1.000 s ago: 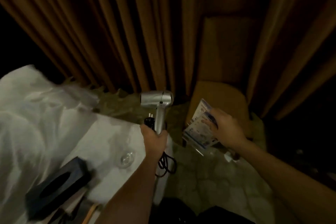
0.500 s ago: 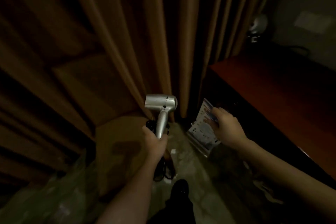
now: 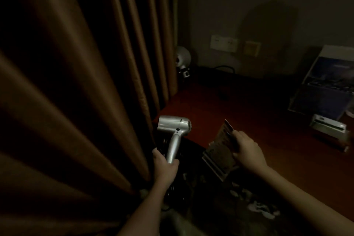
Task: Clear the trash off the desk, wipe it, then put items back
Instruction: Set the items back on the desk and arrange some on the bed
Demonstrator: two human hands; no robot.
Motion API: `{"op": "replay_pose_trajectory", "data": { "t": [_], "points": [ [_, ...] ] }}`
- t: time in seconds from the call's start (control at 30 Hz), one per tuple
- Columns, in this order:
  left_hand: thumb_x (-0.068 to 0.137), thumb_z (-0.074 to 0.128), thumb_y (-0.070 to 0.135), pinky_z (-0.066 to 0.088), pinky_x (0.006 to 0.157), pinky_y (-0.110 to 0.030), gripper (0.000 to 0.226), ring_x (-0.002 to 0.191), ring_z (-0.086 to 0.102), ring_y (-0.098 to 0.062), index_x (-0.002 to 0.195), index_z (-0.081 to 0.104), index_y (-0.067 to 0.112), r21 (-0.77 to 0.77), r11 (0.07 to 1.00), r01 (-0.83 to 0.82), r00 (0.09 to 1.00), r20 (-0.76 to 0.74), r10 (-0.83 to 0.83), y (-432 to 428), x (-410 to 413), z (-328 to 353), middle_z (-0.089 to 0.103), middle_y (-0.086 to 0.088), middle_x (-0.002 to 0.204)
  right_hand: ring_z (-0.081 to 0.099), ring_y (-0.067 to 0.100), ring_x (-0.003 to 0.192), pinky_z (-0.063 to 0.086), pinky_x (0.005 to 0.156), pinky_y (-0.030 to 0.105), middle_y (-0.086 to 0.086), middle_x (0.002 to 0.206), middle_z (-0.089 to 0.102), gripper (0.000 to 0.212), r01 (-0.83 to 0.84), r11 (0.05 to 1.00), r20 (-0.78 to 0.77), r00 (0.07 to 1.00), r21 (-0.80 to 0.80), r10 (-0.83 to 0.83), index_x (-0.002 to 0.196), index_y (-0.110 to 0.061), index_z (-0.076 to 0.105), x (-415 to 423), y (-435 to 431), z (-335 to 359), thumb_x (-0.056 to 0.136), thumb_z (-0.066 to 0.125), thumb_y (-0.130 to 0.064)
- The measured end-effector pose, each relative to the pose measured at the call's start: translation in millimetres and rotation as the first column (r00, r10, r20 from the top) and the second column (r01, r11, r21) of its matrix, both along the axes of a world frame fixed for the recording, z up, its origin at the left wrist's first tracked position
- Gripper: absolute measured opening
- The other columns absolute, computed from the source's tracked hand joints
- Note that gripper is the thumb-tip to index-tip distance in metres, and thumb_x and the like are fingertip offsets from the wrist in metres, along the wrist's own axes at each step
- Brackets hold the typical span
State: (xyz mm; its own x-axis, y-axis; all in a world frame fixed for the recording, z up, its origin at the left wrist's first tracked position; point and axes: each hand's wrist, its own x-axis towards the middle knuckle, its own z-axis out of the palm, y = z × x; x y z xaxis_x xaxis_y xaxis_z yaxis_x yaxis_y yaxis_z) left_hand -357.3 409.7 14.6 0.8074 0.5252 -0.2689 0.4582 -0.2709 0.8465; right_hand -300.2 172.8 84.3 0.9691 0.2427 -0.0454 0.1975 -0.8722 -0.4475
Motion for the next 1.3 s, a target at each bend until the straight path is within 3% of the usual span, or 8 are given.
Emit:
{"op": "replay_pose_trajectory", "data": {
  "t": [0.3, 0.5, 0.7, 0.9, 1.03, 1.1, 1.17, 1.3],
  "points": [
    [0.083, 0.065, 0.006, 0.051, 0.063, -0.029, 0.081, 0.087, 0.058, -0.021, 0.145, 0.014, 0.012, -0.027, 0.968, 0.250, 0.967, -0.042, -0.251, -59, 161, -16, 0.045, -0.014, 0.127, 0.058, 0.016, 0.080, 0.054, 0.070, 0.035, 0.001, 0.101, 0.055, 0.031, 0.241, 0.970, 0.050, 0.969, 0.032, -0.242, 0.116, -0.015, 0.054, 110, -64, -23, 0.087, 0.063, -0.024],
    [0.083, 0.064, 0.012, 0.059, 0.066, -0.036, 0.076, 0.080, 0.060, -0.019, 0.141, 0.015, 0.017, 0.027, 0.925, 0.378, 0.920, -0.120, -0.372, -110, 255, -13, 0.039, 0.003, 0.105, 0.058, 0.020, 0.077, 0.051, 0.062, 0.035, 0.003, 0.100, 0.054, 0.031, 0.298, 0.954, 0.062, 0.952, 0.035, -0.300, 0.118, -0.014, 0.055, 194, -103, -31, 0.091, 0.059, -0.028],
    [0.084, 0.065, 0.010, 0.058, 0.075, -0.038, 0.081, 0.097, 0.058, -0.025, 0.145, 0.012, 0.019, 0.007, 0.880, 0.475, 0.870, -0.155, -0.468, -156, 334, -23, 0.040, -0.007, 0.129, 0.058, 0.023, 0.082, 0.045, 0.057, 0.030, 0.004, 0.106, 0.053, 0.038, 0.343, 0.936, 0.015, 0.939, -0.085, -0.343, 0.123, -0.015, 0.052, 254, -133, -40, 0.087, 0.063, -0.021],
    [0.085, 0.064, 0.008, 0.050, 0.062, -0.024, 0.083, 0.094, 0.058, -0.021, 0.147, 0.010, 0.021, -0.074, 0.851, 0.520, 0.839, -0.139, -0.526, -202, 414, -33, 0.042, -0.007, 0.132, 0.057, 0.024, 0.087, 0.039, 0.056, 0.027, 0.004, 0.110, 0.052, 0.044, 0.409, 0.903, 0.015, 0.912, -0.130, -0.411, 0.127, -0.018, 0.049, 293, -147, -48, 0.086, 0.062, -0.017],
    [0.083, 0.067, 0.006, 0.055, 0.077, -0.033, 0.080, 0.104, 0.058, -0.024, 0.144, 0.017, 0.016, -0.104, 0.849, 0.517, 0.839, -0.135, -0.527, -230, 456, -43, 0.044, -0.009, 0.132, 0.059, 0.029, 0.069, 0.026, 0.042, 0.023, 0.007, 0.092, 0.057, 0.042, 0.426, 0.897, 0.047, 0.905, -0.118, -0.423, 0.111, -0.015, 0.058, 314, -156, -52, 0.072, 0.072, -0.006],
    [0.084, 0.066, 0.006, 0.051, 0.076, -0.027, 0.077, 0.104, 0.054, -0.018, 0.144, 0.019, 0.012, -0.083, 0.837, 0.541, 0.827, -0.130, -0.547, -241, 475, -46, 0.042, -0.002, 0.129, 0.057, 0.028, 0.057, 0.019, 0.038, 0.020, 0.006, 0.082, 0.057, 0.046, 0.442, 0.889, 0.092, 0.897, -0.121, -0.433, 0.103, -0.016, 0.056, 325, -160, -53, 0.064, 0.078, -0.005],
    [0.084, 0.066, 0.006, 0.045, 0.072, -0.020, 0.074, 0.101, 0.049, -0.014, 0.142, 0.021, 0.008, -0.042, 0.826, 0.562, 0.817, -0.127, -0.563, -249, 490, -50, 0.042, -0.001, 0.124, 0.056, 0.027, 0.055, 0.022, 0.038, 0.022, 0.006, 0.079, 0.056, 0.047, 0.460, 0.877, 0.120, 0.887, -0.138, -0.446, 0.101, -0.016, 0.057, 335, -165, -54, 0.062, 0.081, -0.008],
    [0.081, 0.071, 0.013, 0.041, 0.090, -0.028, 0.076, 0.123, 0.049, -0.030, 0.142, 0.025, 0.005, 0.092, 0.782, 0.616, 0.787, -0.116, -0.606, -260, 507, -62, 0.041, -0.013, 0.138, 0.058, 0.029, 0.055, 0.026, 0.035, 0.026, 0.008, 0.078, 0.057, 0.048, 0.470, 0.861, 0.159, 0.881, -0.195, -0.445, 0.099, -0.012, 0.060, 349, -172, -57, 0.057, 0.082, -0.005]
  ]
}}
